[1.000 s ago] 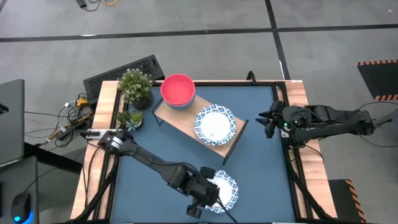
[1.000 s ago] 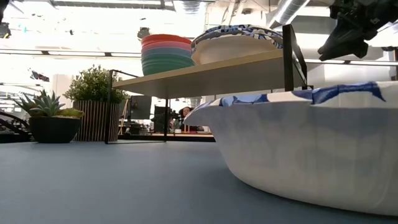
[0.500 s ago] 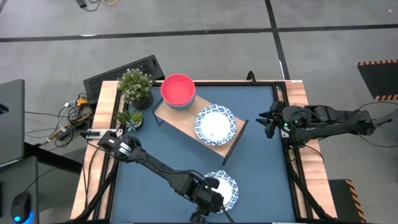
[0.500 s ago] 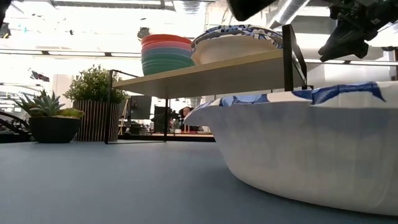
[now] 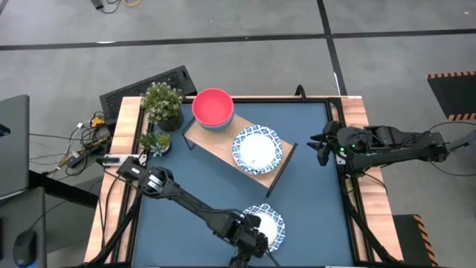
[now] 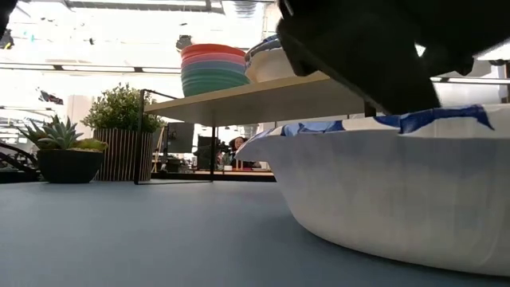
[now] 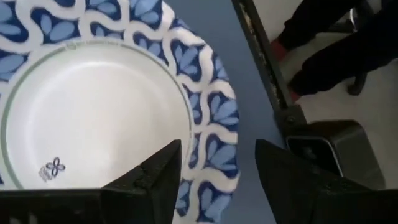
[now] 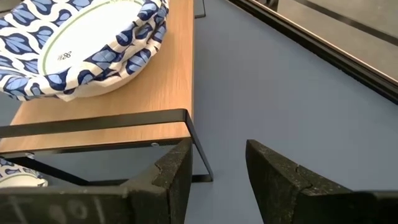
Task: Place and stack bowls onto a shelf
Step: Stack the white bowl on top of the white bowls on the shelf
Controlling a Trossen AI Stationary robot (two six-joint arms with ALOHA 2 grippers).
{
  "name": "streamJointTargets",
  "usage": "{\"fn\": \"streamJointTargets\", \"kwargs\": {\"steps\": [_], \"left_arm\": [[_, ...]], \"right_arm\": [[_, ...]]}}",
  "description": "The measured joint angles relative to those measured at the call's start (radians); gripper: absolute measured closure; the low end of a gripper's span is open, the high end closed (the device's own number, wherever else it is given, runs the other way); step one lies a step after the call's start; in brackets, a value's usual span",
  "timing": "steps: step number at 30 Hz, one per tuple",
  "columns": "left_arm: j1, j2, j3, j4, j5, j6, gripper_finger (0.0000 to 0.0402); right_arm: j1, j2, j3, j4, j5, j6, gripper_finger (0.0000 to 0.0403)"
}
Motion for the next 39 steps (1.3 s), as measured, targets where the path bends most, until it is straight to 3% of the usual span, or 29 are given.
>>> {"fn": "streamJointTargets", "kwargs": {"steps": [6, 15, 23, 27, 34, 39], "left_arm": [[-0.002, 0.001, 0.0, 0.001, -0.047, -0.006, 0.0212], [-0.004, 0.023, -0.001, 0.019, -0.002, -0.002, 0.0226], [-0.002, 0.034, -0.001, 0.009, -0.025, -0.019, 0.0233], [-0.001, 0.034, -0.001, -0.004, -0.028, -0.024, 0.0269], [0.002, 0.034, -0.001, 0.001, -0.041, -0.097, 0.0365], [0.004, 0.032, 0.002, 0.034, 0.062, -0.165, 0.0395]], "right_arm": [[0.0, 0.0, 0.0, 0.0, 0.002, -0.001, 0.0226], [0.0, 0.0, 0.0, 0.0, 0.003, -0.003, 0.0226], [0.0, 0.0, 0.0, 0.0, 0.005, -0.016, 0.0226], [0.0, 0.0, 0.0, 0.0, 0.005, -0.018, 0.0226], [0.0, 0.0, 0.0, 0.0, 0.005, -0.018, 0.0226], [0.0, 0.0, 0.0, 0.0, 0.005, -0.018, 0.0226]]}}
